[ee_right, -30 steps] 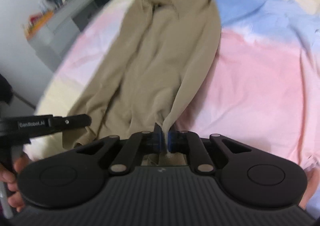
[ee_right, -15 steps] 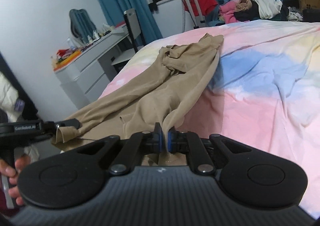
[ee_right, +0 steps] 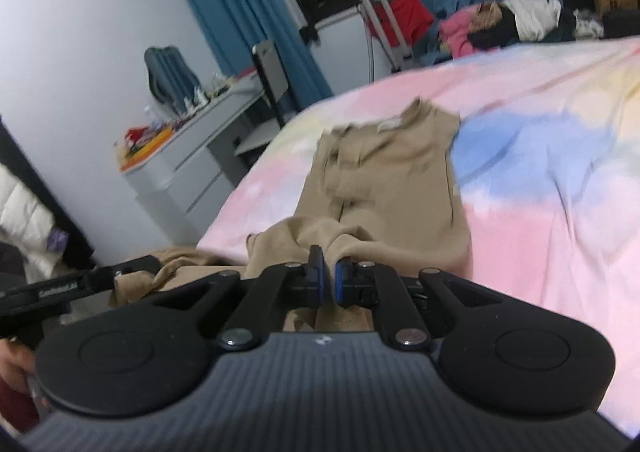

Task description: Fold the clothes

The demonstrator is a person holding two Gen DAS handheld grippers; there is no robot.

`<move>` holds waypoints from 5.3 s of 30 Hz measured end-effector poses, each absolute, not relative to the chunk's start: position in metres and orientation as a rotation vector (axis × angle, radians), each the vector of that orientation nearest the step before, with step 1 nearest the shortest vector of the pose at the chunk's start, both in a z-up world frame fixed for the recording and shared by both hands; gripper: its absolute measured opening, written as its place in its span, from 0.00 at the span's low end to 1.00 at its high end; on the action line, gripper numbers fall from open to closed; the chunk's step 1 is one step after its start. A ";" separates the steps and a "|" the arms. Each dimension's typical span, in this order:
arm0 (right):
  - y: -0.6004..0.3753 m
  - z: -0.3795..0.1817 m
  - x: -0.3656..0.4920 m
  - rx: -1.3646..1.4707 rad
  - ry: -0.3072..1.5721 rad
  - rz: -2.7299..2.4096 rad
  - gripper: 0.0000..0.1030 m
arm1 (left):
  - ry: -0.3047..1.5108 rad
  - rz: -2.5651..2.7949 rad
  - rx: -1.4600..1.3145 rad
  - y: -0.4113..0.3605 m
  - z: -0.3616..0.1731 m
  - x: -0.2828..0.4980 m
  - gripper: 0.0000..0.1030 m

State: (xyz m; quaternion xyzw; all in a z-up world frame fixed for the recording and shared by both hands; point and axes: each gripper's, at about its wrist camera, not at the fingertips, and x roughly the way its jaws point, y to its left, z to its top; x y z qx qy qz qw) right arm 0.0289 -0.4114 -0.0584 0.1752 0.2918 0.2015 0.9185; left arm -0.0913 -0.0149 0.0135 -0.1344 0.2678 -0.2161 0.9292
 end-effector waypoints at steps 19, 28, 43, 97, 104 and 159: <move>-0.383 -0.152 0.260 0.293 0.644 0.295 0.09 | 0.616 -0.287 -0.192 -0.033 -0.096 0.182 0.06; -0.375 -0.186 0.291 0.252 0.692 0.260 0.10 | 0.666 -0.256 -0.185 -0.027 -0.121 0.205 0.23; -0.378 -0.132 0.215 0.170 0.521 0.225 0.82 | 0.514 -0.183 -0.129 -0.024 -0.067 0.123 0.82; -0.352 -0.137 0.131 0.235 0.558 0.203 0.81 | 0.837 -0.208 -0.739 -0.004 -0.151 0.100 0.13; -0.362 -0.174 0.137 0.793 0.789 0.391 0.82 | 0.740 -0.248 -0.756 0.000 -0.133 0.089 0.11; -0.403 -0.123 0.029 0.932 0.553 0.280 0.18 | 0.660 -0.359 -0.944 0.051 -0.045 -0.041 0.09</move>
